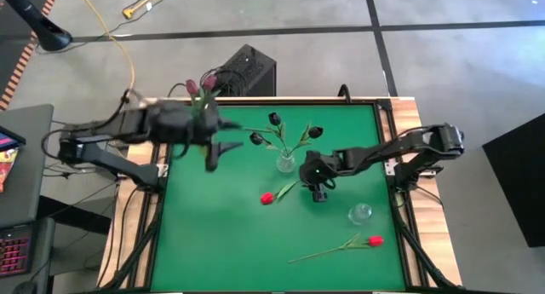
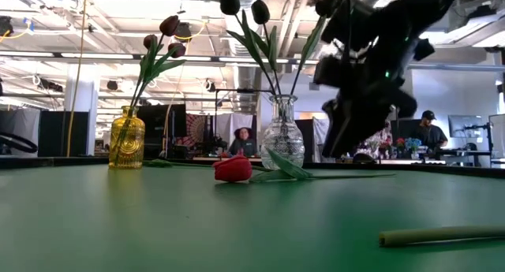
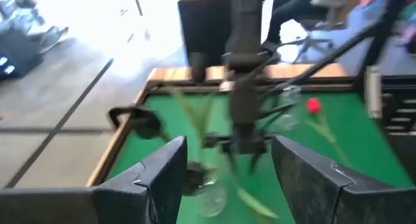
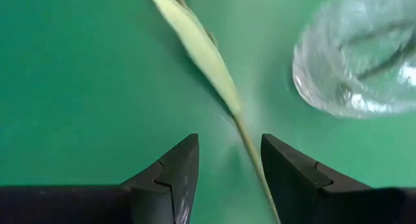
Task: Sort flowers into vase by color
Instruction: Put the center red flower into the right transparent vase
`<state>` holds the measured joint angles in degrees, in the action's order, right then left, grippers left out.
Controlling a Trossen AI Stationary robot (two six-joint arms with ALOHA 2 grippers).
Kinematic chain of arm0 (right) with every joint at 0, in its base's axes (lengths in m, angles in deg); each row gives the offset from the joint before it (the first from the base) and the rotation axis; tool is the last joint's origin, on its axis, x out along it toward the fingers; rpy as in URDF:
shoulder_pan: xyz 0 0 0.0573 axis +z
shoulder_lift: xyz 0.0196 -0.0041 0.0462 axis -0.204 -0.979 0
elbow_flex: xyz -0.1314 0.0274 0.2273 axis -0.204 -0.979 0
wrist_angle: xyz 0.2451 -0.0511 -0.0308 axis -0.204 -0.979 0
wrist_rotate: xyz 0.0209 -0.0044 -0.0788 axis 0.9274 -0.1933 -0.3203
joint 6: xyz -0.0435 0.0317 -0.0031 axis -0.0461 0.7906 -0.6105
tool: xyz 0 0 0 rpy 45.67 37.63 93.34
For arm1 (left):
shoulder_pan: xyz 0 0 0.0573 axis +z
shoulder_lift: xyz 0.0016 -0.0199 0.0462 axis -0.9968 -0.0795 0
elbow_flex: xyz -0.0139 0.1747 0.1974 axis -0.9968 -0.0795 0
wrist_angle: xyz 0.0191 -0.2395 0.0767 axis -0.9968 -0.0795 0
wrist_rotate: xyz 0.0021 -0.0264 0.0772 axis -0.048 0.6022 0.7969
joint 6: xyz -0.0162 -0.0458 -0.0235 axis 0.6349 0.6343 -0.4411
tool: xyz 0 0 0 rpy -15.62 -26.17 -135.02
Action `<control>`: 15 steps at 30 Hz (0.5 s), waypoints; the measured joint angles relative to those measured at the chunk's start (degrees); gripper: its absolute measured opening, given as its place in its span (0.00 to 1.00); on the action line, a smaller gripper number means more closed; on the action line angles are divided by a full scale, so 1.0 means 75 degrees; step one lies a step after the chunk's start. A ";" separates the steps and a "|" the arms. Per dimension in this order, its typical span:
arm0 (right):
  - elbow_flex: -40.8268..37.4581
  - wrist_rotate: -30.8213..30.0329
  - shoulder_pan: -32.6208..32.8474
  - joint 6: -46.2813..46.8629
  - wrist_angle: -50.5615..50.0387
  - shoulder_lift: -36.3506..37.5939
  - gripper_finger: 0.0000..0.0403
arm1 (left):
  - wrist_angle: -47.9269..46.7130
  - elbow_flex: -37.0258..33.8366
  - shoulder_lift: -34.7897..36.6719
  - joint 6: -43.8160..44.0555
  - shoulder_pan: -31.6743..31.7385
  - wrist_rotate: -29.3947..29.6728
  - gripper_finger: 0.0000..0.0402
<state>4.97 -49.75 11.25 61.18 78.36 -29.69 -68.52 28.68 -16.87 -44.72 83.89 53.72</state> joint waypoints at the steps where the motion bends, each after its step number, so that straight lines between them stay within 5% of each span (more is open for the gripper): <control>1: 0.0000 0.0001 -0.0069 -0.0088 -0.0003 -0.0109 0.47 | 0.0295 -0.0328 0.0174 0.0001 -0.0200 0.0055 0.53; 9: 0.0000 0.0046 -0.0495 -0.0535 0.0465 -0.0796 0.44 | 0.1504 -0.2159 0.1081 -0.0403 -0.1453 0.0107 0.53; 15: 0.0015 0.0197 -0.0565 -0.0527 0.0255 -0.0879 0.26 | 0.2716 -0.3484 0.1157 -0.0565 -0.2098 -0.0236 0.53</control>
<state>5.08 -48.28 7.02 57.23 80.28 -36.28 -48.15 2.56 -8.19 -48.96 68.15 51.95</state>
